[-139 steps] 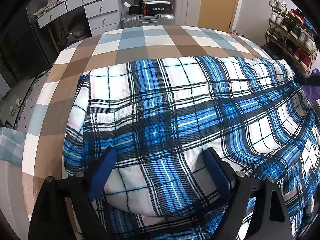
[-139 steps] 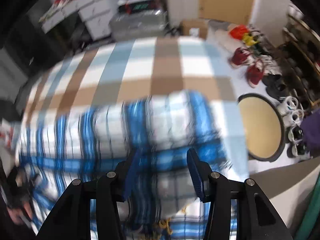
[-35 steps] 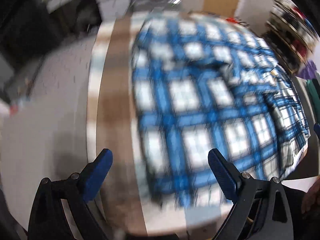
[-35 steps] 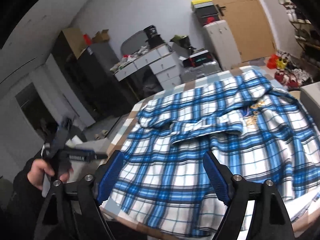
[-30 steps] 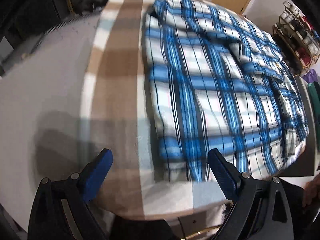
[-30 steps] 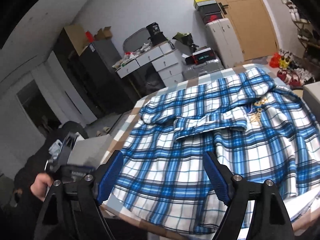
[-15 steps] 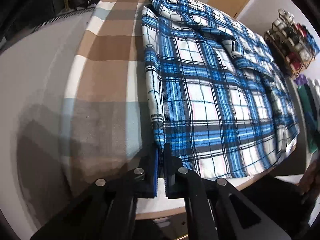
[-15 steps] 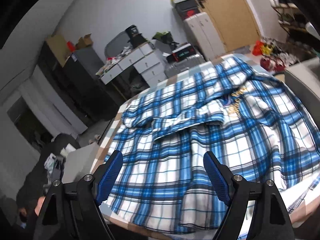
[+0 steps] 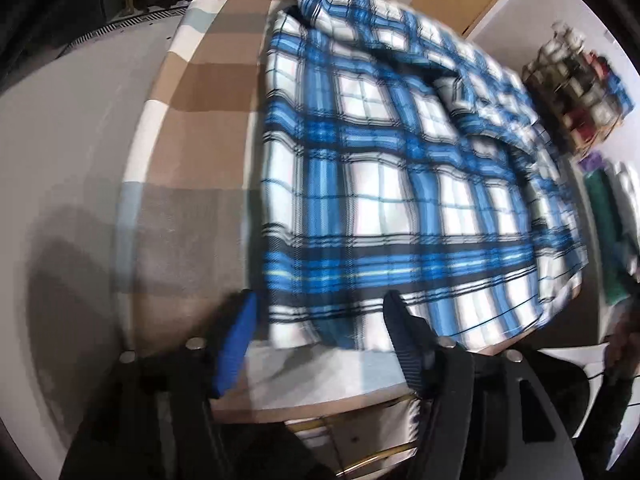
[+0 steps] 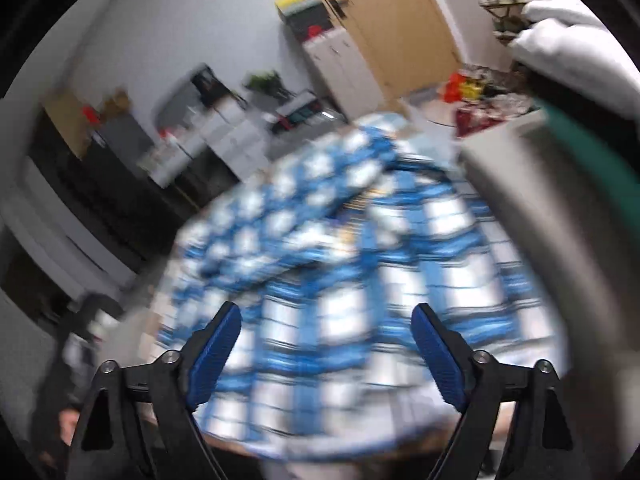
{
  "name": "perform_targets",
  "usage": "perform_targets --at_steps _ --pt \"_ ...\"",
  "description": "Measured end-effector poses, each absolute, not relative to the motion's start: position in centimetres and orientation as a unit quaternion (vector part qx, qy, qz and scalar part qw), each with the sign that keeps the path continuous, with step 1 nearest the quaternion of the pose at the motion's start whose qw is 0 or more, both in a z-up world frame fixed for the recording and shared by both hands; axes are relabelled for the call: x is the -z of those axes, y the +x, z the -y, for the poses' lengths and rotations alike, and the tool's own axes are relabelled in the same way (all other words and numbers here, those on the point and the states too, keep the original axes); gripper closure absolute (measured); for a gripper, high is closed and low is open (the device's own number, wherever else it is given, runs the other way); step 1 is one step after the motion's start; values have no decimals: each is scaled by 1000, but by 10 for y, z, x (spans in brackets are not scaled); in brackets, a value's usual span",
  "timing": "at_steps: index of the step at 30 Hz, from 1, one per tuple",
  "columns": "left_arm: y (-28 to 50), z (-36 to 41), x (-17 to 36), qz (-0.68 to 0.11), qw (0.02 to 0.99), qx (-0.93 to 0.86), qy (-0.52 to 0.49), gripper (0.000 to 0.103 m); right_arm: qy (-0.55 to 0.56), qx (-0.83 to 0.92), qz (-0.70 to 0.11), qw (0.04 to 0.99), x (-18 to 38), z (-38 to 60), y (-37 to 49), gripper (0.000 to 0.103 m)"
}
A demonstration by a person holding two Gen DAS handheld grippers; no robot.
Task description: Fold large clothes
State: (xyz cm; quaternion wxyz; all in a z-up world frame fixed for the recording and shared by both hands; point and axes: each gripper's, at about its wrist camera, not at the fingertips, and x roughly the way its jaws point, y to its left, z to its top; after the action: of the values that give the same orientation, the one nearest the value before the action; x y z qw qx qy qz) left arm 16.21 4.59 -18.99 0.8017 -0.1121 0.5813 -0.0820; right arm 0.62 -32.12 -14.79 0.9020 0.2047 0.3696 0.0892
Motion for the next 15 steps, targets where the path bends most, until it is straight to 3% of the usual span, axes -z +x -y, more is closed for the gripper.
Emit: perform_targets --at_steps 6,8,9,15 --pt "167 -38 192 -564 810 105 -122 44 187 -80 -463 863 179 352 22 15" --pt "162 -50 191 -561 810 108 -131 49 210 -82 -463 857 185 358 25 14" --pt "163 -52 191 -560 810 108 -137 57 218 -87 -474 849 190 359 28 14" --pt "161 -63 195 -550 807 116 -180 58 189 -74 -513 834 206 347 40 15"
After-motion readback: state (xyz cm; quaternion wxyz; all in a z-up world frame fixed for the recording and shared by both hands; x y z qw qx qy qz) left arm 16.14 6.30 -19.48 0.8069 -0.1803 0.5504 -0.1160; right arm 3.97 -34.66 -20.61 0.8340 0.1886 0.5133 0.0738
